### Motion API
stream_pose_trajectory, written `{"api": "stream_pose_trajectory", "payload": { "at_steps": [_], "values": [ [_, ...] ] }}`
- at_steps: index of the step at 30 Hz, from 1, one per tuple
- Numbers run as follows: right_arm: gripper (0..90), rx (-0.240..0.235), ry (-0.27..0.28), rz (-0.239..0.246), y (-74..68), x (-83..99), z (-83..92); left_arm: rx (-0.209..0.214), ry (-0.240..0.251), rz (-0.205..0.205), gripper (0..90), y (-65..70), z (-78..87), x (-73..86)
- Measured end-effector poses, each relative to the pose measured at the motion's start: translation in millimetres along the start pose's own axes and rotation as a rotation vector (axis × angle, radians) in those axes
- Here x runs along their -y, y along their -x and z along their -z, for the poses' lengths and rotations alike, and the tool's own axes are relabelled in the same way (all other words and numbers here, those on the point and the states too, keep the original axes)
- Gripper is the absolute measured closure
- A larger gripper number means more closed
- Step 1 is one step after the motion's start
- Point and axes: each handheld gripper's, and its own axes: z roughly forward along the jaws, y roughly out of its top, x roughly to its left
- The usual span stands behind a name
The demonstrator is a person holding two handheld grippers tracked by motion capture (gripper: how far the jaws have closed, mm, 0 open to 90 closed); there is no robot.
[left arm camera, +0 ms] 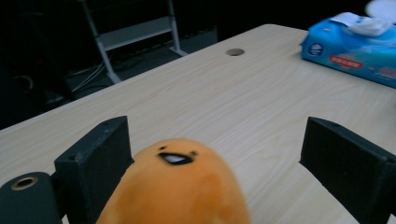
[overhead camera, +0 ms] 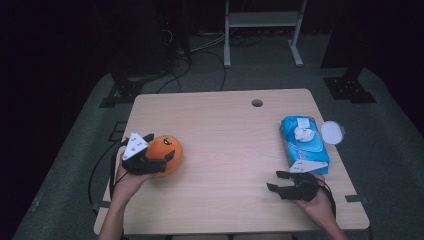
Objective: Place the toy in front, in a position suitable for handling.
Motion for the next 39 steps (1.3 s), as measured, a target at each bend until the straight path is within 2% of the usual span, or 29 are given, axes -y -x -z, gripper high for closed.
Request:
{"api": "stream_pose_trajectory", "payload": {
  "at_steps": [4,8,15,16,18,20,21,22,23,24,25,30,33,36,39],
  "values": [
    [34.9,0.000,-0.002,-0.003,-0.1,0.0,-0.6,-0.038,-0.007,0.039,7.9,-17.6,6.4,8.8],
    [34.9,0.000,-0.008,-0.003,-0.5,0.1,-1.2,-0.046,-0.014,0.070,7.9,-27.0,6.4,17.2],
    [34.9,-0.002,-0.009,-0.004,-0.7,0.4,-1.4,-0.044,-0.037,0.094,7.9,-31.9,-2.5,30.8],
    [34.9,-0.002,-0.009,-0.004,-0.7,0.4,-1.4,-0.044,-0.037,0.094,7.9,-31.9,-2.5,30.8],
    [34.9,-0.002,-0.011,0.004,-1.0,0.4,-2.3,-0.048,-0.070,0.086,8.0,-31.3,-9.0,38.0],
    [34.9,-0.001,-0.013,0.004,-1.9,0.2,-2.3,-0.030,-0.099,0.090,8.0,-30.5,-16.4,46.5],
    [34.9,-0.001,-0.013,0.004,-1.9,0.2,-2.3,-0.038,-0.112,0.082,8.0,-29.8,-19.6,50.3],
    [34.9,0.000,-0.012,0.005,-2.1,0.1,-2.3,-0.064,-0.132,0.036,7.3,-25.9,-27.3,60.0],
    [34.9,0.000,-0.012,0.005,-2.1,0.1,-2.3,-0.064,-0.132,0.036,7.6,-25.9,-27.3,60.0],
    [34.9,0.001,-0.012,0.005,-2.1,0.0,-2.1,-0.063,-0.108,0.031,8.9,-24.9,-29.3,63.6],
    [34.9,0.001,-0.012,0.005,-2.1,0.0,-2.1,-0.067,-0.108,0.046,8.9,-24.6,-30.0,63.8],
    [34.9,0.003,-0.014,0.007,-2.7,0.2,-2.4,-0.066,-0.135,0.020,20.3,-22.3,-27.9,62.0],
    [34.9,0.003,-0.012,0.012,-2.9,0.0,-2.3,-0.064,-0.126,0.023,21.6,-23.6,-27.0,63.4],
    [35.0,0.005,-0.012,0.013,-3.0,-0.1,-2.1,-0.056,-0.113,0.042,22.8,-25.7,-25.8,65.1],
    [35.0,0.004,-0.012,0.013,-2.8,-0.1,-2.2,-0.049,-0.108,0.065,28.4,-28.2,-23.5,65.3]
  ]
}}
